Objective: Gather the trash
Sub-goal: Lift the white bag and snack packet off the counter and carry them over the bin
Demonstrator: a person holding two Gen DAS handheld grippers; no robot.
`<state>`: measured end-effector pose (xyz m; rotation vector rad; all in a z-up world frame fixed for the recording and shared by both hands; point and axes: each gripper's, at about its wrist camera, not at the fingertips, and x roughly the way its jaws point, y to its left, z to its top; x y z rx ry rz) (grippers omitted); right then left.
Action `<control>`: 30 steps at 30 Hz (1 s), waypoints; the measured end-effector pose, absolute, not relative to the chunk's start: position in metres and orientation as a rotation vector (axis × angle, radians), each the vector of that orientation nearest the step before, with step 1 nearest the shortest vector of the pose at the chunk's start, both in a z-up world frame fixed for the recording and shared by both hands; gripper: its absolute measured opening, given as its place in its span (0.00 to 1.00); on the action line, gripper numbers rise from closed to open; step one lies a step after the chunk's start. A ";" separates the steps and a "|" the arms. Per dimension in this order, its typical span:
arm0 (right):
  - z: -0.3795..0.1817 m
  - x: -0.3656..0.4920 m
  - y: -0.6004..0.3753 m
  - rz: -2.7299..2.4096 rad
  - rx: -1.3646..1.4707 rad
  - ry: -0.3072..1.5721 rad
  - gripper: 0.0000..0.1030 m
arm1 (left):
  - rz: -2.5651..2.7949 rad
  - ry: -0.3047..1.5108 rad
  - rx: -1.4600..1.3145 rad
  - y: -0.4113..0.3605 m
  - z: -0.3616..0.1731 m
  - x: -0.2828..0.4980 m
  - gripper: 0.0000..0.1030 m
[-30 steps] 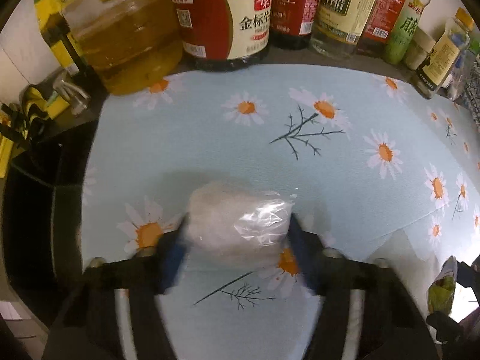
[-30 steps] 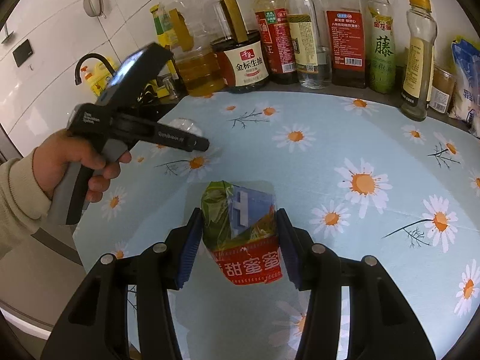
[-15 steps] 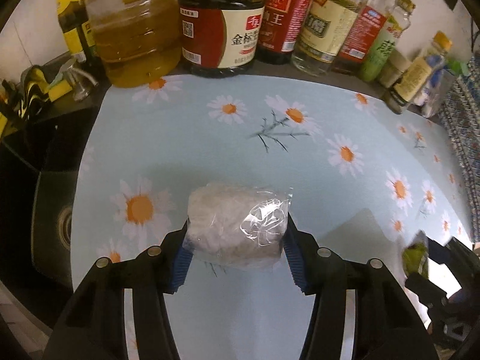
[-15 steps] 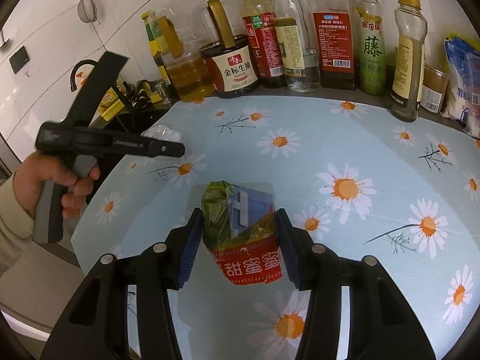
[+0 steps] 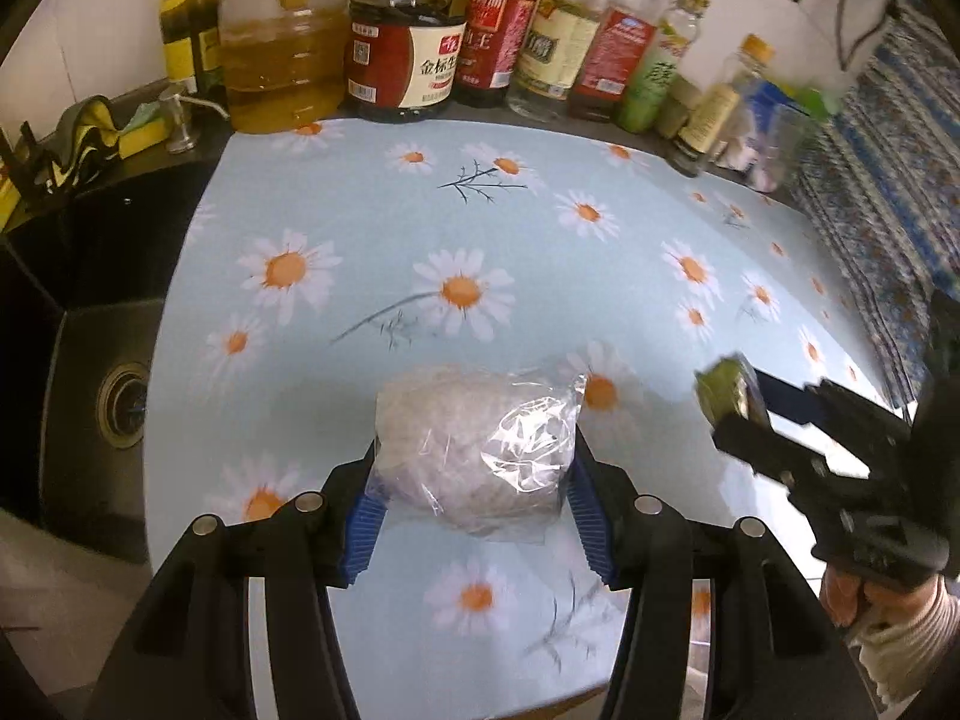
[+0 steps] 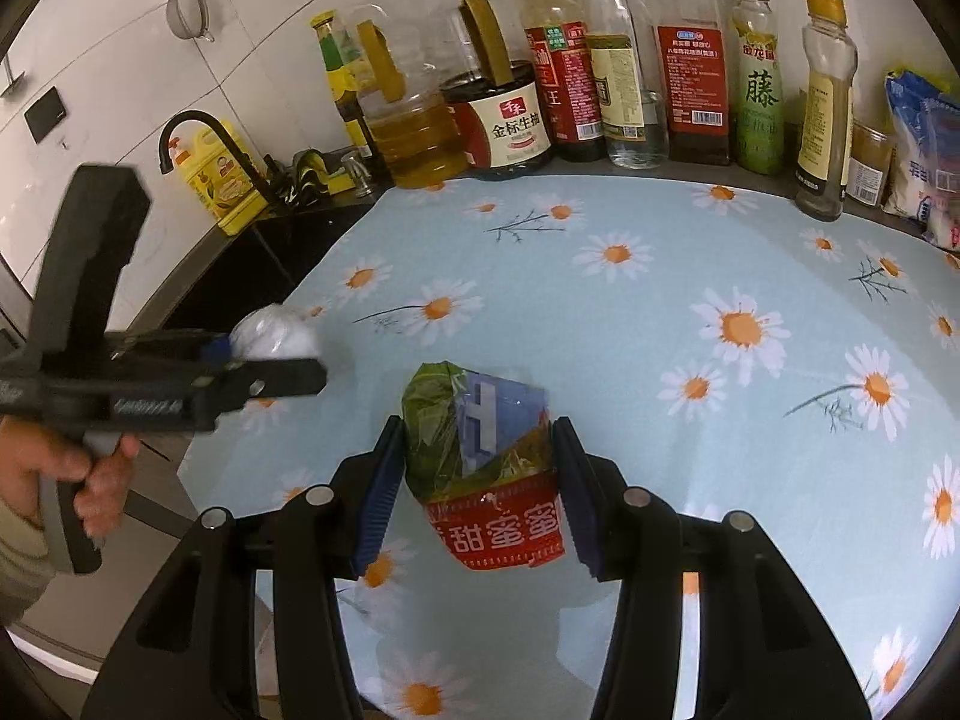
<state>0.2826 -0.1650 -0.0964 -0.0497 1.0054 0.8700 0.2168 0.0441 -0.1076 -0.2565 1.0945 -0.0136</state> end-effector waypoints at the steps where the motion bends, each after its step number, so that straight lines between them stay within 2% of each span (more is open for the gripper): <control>1: -0.095 0.279 -0.164 0.864 -0.051 1.002 0.48 | -0.021 1.082 -0.251 0.044 -0.104 0.207 0.51; 8: -0.075 0.245 -0.154 0.814 -0.050 0.971 0.48 | -0.070 1.042 -0.260 0.050 -0.092 0.160 0.51; 30: -0.079 0.095 -0.123 0.645 -0.041 1.004 0.48 | -0.286 1.085 -0.246 0.062 -0.131 0.042 0.51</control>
